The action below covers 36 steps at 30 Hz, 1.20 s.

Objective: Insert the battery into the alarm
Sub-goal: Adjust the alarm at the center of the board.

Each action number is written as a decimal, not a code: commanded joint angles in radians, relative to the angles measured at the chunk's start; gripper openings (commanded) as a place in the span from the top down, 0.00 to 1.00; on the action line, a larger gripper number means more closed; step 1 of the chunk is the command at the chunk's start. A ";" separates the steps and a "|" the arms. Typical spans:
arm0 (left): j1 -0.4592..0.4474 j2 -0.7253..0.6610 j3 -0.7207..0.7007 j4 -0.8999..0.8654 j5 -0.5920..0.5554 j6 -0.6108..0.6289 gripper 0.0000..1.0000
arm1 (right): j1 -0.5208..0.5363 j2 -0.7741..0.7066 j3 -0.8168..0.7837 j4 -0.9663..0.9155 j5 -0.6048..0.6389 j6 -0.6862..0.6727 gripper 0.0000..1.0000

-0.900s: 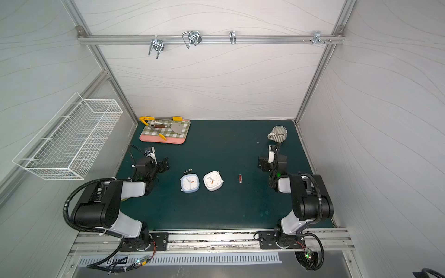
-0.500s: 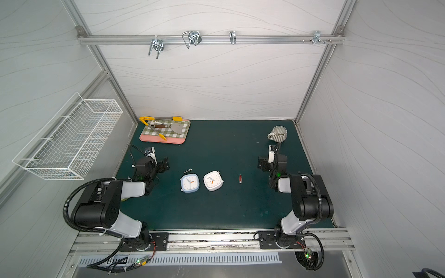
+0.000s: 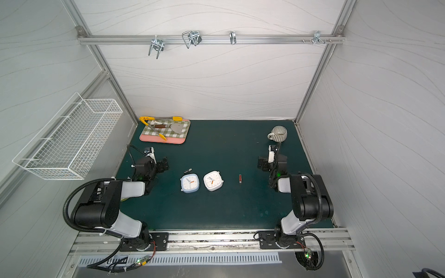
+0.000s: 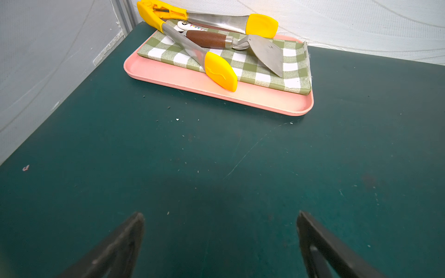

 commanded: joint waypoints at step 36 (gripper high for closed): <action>-0.323 -0.510 0.361 -1.070 0.326 -0.422 0.00 | 0.672 -0.328 0.251 -0.876 -0.338 0.682 0.03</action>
